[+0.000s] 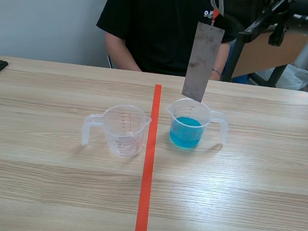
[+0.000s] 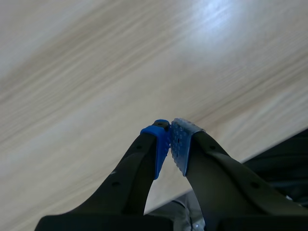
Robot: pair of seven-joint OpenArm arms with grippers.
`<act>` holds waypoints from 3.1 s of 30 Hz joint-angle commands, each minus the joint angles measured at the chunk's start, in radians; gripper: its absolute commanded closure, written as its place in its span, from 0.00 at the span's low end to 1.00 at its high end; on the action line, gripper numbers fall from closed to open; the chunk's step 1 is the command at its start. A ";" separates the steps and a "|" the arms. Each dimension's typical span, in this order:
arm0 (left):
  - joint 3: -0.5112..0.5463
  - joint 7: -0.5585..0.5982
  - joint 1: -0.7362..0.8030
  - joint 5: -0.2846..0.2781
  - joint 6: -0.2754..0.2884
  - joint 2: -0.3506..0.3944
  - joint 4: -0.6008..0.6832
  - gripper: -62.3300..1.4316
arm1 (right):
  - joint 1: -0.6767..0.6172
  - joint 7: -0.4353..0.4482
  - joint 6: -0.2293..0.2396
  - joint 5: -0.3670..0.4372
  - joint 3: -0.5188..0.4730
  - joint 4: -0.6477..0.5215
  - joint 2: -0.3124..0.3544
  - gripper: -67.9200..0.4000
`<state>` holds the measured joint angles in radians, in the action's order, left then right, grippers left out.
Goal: Do the redox reaction experiment.
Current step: 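Put the plate into the left beaker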
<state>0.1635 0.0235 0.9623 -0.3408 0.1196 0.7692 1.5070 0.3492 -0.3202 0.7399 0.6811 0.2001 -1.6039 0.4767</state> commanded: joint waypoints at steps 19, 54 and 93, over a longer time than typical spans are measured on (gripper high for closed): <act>0.040 0.009 0.140 0.000 -0.020 -0.315 0.005 0.90 | 0.122 -0.031 0.006 0.003 0.139 -0.012 -0.126 0.97; 0.040 0.002 0.099 0.000 -0.021 -0.500 0.004 0.90 | 0.130 -0.030 0.006 -0.076 0.288 0.032 -0.233 0.97; 0.040 0.001 0.101 0.000 -0.021 -0.500 0.004 0.57 | 0.130 0.346 0.006 -0.418 0.386 0.428 -0.269 0.97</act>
<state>0.1982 0.0147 1.0531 -0.3408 0.1005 0.2687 1.5059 0.4511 0.0189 0.7380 0.2607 0.5850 -1.1618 0.2108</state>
